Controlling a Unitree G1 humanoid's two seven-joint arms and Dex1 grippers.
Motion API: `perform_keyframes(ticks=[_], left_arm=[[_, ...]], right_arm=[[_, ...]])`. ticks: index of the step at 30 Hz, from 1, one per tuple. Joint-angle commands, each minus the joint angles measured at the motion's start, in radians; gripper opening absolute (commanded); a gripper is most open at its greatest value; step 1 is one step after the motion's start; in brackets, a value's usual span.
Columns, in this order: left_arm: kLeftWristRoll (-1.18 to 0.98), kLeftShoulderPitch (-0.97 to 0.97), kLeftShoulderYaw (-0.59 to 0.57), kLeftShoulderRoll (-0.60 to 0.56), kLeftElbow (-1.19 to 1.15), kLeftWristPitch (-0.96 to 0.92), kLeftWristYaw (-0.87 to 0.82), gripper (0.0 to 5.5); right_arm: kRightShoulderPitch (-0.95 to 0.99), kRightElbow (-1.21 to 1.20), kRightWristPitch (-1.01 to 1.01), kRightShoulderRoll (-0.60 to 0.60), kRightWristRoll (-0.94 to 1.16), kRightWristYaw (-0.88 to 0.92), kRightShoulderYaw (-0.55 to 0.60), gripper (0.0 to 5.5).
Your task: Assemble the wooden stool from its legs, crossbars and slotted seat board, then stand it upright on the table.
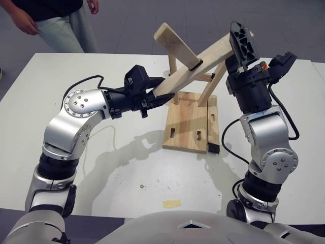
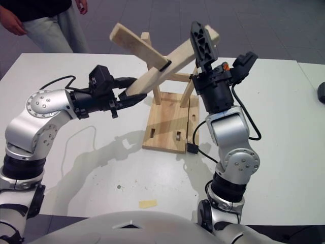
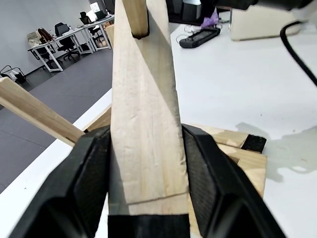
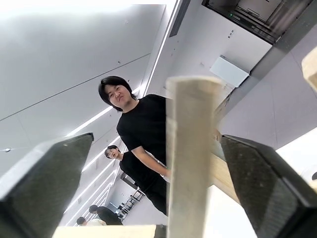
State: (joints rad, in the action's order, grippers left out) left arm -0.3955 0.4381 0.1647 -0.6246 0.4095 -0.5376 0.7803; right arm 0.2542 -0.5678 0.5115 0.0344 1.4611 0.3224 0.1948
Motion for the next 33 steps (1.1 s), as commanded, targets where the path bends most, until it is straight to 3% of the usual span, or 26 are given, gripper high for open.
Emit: perform_keyframes(ticks=[1,19,27,28,33], left_arm=[[0.022,-0.007,0.001,-0.009,0.000,0.024,0.017,2.06],[0.088,-0.010,0.027,-0.019,-0.034,0.068,0.061,2.06],[0.087,-0.005,0.009,-0.009,-0.058,0.060,0.071,2.06],[0.080,-0.001,0.004,-0.005,-0.057,0.046,0.067,2.42],[-0.087,-0.009,-0.123,-0.007,-0.027,-0.081,0.074,3.21]], right_arm=[[-0.026,0.014,0.003,0.016,-0.004,0.020,-0.021,3.99],[-0.096,0.037,-0.047,-0.015,-0.079,-0.014,-0.068,1.10],[-0.136,0.044,-0.064,-0.010,-0.124,-0.091,-0.071,1.01],[-0.138,0.039,-0.072,-0.007,-0.130,-0.092,-0.061,1.01],[-0.137,0.028,-0.115,0.013,-0.157,-0.066,0.014,1.00]])
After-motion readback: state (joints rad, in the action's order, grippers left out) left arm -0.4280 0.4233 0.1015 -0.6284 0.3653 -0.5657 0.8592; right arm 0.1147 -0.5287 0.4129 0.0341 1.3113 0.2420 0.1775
